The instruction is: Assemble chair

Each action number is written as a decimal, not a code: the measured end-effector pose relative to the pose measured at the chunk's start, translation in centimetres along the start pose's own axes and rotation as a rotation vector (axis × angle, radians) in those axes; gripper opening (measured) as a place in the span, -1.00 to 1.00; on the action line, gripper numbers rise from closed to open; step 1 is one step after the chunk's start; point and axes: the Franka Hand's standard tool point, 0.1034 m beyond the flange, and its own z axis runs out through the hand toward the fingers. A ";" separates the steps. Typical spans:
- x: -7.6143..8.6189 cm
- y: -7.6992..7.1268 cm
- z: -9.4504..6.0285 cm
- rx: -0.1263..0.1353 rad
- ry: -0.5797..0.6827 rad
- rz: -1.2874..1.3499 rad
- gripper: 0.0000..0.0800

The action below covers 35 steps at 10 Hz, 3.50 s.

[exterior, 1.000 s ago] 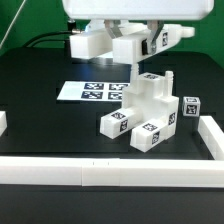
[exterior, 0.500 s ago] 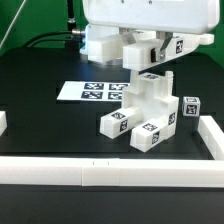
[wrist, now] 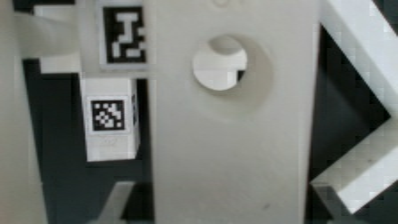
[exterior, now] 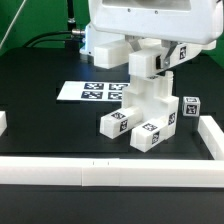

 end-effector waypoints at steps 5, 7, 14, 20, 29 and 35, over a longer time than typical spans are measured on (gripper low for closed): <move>-0.3 0.1 0.8 -0.012 -0.008 -0.006 -0.29; -0.3 0.1 1.0 -0.014 -0.008 -0.006 -0.29; -0.3 -0.3 1.0 -0.008 0.000 -0.005 -0.29; -0.3 -0.3 1.4 0.015 0.008 0.060 -0.29; 0.4 0.4 4.5 -0.014 0.006 -0.011 -0.29; 2.5 -0.3 5.1 -0.012 0.024 -0.054 -0.29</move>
Offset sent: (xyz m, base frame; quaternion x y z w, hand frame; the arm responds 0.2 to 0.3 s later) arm 0.0017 0.0042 -0.0015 -0.0026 0.0028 0.0057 1.0000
